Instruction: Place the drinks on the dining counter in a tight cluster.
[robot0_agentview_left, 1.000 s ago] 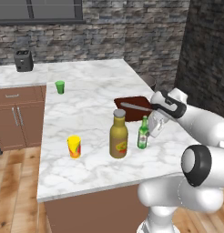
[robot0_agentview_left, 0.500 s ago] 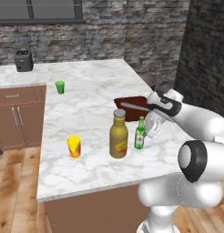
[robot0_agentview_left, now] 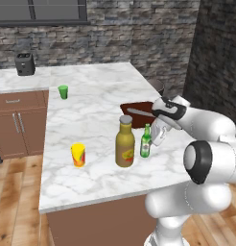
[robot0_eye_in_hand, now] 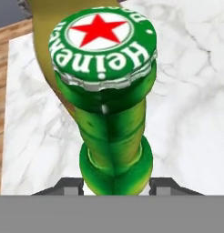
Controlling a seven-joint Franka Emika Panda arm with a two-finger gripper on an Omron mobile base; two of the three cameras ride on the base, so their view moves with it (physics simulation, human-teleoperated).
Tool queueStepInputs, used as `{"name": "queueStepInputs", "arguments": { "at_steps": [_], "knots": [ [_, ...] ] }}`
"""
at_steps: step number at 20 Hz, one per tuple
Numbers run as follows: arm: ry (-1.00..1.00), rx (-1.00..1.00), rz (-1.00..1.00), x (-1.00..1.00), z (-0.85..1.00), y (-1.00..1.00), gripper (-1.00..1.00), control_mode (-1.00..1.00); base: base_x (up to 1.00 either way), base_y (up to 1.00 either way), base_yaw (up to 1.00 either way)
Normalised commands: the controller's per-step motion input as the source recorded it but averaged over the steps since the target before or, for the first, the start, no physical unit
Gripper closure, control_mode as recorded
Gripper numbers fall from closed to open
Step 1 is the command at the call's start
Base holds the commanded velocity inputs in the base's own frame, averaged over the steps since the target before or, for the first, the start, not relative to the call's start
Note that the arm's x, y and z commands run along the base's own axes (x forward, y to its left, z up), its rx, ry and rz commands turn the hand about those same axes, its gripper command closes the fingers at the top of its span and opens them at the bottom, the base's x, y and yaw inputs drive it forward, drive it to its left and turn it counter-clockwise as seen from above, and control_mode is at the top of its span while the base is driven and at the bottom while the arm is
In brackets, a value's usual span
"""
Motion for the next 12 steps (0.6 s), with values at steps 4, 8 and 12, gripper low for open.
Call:
{"name": "queueStepInputs", "arguments": {
  "at_steps": [4, 8, 12],
  "knots": [
    [0.00, 0.00, 0.00, 0.00, -0.26, 0.00, 1.00, -1.00, 0.00, 0.00, 0.00],
    [0.00, 0.00, 0.00, 0.00, -0.39, 0.02, 1.00, -1.00, 0.00, 0.00, 0.00],
    [0.00, 0.00, 0.00, 0.02, -0.23, 0.04, 1.00, -1.00, 0.00, 0.00, 0.00]
  ]
}}
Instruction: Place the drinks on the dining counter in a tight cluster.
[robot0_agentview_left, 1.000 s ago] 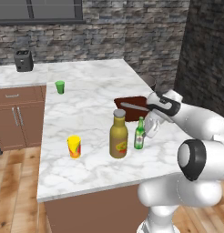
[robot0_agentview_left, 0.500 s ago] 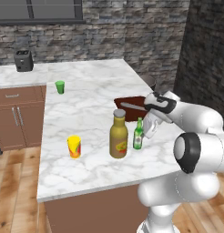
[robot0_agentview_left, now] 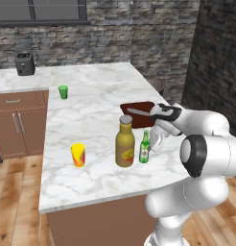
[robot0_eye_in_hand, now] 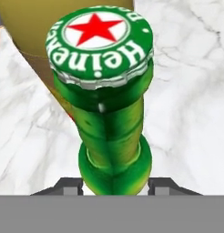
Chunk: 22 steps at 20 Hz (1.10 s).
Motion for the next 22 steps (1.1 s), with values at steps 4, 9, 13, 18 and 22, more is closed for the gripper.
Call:
{"name": "queueStepInputs", "arguments": {
  "at_steps": [4, 9, 13, 18, 22],
  "knots": [
    [0.00, 0.00, 0.00, 0.14, 0.00, 0.00, 1.00, -1.00, 0.00, 0.00, 0.00],
    [0.00, 0.00, 0.00, 0.06, 0.00, 0.00, 1.00, -1.00, 0.00, 0.00, 0.00],
    [0.00, 0.00, 0.00, 0.00, -0.01, 0.00, 1.00, -1.00, 0.00, 0.00, 0.00],
    [0.00, 0.00, 0.00, 0.00, -0.20, 0.00, 1.00, -1.00, 0.00, 0.00, 0.00],
    [0.00, 0.00, 0.00, 0.00, -0.13, 0.00, 1.00, -1.00, 0.00, 0.00, 0.00]
  ]
}}
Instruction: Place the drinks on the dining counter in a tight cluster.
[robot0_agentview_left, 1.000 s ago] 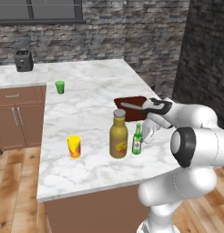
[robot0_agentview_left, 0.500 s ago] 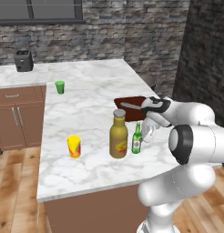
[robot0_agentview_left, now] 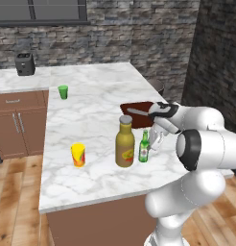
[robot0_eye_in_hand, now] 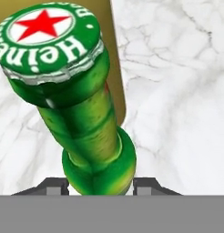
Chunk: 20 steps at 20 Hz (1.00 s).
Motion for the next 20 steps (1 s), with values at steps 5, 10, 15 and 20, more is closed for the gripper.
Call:
{"name": "queueStepInputs", "arguments": {
  "at_steps": [5, 10, 15, 20],
  "knots": [
    [0.00, 0.00, 0.00, 0.00, -0.02, 0.01, 1.00, -1.00, 0.00, 0.00, 0.00],
    [0.00, 0.00, 0.00, 0.00, 0.00, 0.00, -1.00, -1.00, 0.00, 0.00, 0.00],
    [0.00, 0.00, 0.00, 0.00, 0.00, 0.00, -1.00, -1.00, 0.00, 0.00, 0.00],
    [0.00, 0.00, 0.00, 0.00, 0.00, 0.00, -1.00, -1.00, 0.00, 0.00, 0.00]
  ]
}}
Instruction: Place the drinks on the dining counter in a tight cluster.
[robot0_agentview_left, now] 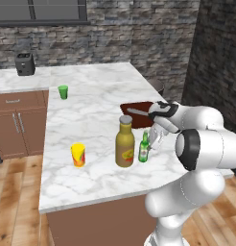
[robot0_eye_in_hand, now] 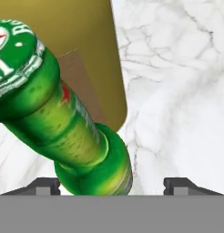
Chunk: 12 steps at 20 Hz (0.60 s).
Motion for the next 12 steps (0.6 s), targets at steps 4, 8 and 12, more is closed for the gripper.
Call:
{"name": "queueStepInputs", "arguments": {
  "at_steps": [4, 8, 12],
  "knots": [
    [0.00, 0.00, 0.00, -0.02, 0.00, 0.00, -1.00, -1.00, 0.00, 0.00, 0.00],
    [0.00, 0.00, -0.01, -0.04, 0.03, -0.02, -1.00, -1.00, 0.00, 0.00, 0.00],
    [0.00, 0.00, -0.05, 0.00, 0.20, -0.18, -1.00, -1.00, 0.00, 0.00, 0.00]
  ]
}}
